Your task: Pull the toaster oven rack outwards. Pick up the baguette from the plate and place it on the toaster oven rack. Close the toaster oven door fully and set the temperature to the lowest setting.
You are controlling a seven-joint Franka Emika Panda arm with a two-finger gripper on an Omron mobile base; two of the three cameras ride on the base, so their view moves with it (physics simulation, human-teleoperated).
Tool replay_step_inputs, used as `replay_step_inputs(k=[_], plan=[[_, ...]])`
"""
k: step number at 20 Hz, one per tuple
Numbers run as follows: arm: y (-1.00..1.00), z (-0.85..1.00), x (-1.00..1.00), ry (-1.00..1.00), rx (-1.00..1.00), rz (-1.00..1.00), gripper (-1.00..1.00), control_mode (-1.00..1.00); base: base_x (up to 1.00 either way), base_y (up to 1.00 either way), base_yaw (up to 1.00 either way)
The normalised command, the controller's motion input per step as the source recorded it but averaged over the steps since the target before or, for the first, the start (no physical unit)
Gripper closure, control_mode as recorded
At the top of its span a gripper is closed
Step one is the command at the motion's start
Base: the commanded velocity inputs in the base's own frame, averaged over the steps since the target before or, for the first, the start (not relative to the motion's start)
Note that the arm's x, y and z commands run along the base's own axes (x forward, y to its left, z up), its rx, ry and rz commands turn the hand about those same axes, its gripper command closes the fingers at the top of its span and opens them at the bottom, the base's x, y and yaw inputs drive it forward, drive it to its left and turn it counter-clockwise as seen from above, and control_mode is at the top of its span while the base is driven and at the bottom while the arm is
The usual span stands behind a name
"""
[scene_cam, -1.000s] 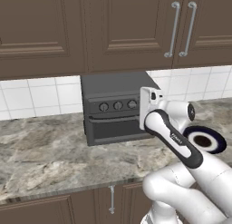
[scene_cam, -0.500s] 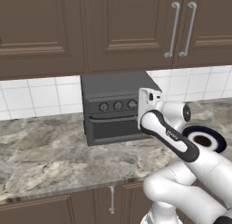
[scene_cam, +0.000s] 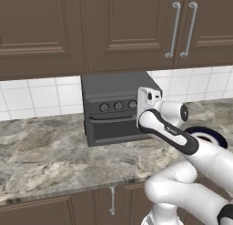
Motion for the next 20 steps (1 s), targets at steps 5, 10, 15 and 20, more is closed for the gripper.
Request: replay_step_inputs(k=[5, 10, 15, 20], plan=[[0.0, -0.03, 0.1, -0.01, 0.0, 0.0, -1.0, -1.0, 0.0, 0.0, 0.0], [0.0, -0.07, 0.05, -0.03, 0.0, 0.0, -1.0, -1.0, 0.0, 0.0, 0.0], [0.01, -0.19, 0.04, -0.04, 0.0, -0.01, -1.0, -1.0, 0.0, 0.0, 0.0], [0.05, -0.24, 0.1, -0.05, 0.0, -0.01, -1.0, -1.0, 0.0, 0.0, 0.0]])
